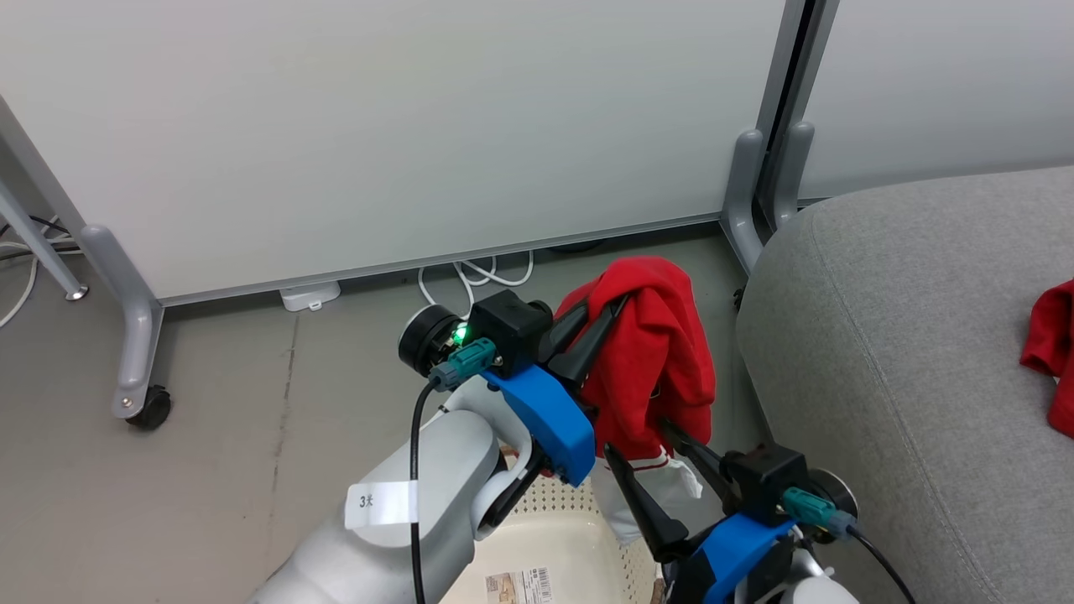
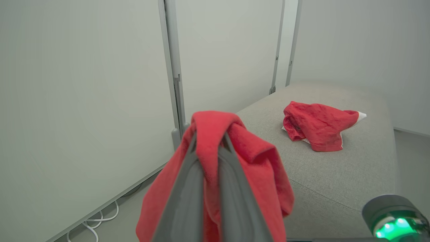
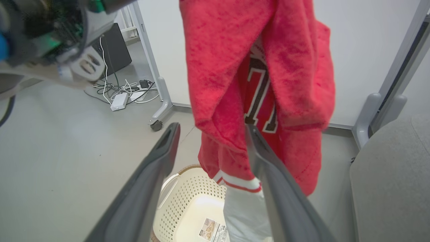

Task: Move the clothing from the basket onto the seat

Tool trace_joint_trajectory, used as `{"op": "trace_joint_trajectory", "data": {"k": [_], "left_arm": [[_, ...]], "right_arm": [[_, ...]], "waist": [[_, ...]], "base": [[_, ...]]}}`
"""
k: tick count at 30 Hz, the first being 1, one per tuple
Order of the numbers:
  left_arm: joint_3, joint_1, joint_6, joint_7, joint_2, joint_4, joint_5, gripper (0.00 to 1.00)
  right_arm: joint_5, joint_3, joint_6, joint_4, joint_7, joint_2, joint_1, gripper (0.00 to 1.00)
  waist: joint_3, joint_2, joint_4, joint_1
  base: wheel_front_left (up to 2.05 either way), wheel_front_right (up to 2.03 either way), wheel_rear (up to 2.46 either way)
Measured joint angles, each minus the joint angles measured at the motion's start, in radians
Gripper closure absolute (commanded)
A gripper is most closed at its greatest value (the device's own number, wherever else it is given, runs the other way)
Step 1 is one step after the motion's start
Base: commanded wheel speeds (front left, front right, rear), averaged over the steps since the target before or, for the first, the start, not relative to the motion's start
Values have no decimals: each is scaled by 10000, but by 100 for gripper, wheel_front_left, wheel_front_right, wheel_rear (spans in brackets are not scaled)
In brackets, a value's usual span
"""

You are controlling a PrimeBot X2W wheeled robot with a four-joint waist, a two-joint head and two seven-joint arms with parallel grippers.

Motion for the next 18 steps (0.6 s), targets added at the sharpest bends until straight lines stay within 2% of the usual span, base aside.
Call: {"op": "trace_joint_trajectory", "data": {"k": [18], "left_arm": [[-337, -99, 0, 0, -25, 29, -209, 100]], "right_arm": [[832, 876, 0, 2500, -349, 0, -2304, 0]], "waist": [[113, 0, 112, 0]], "base": [[0, 0, 0]]}}
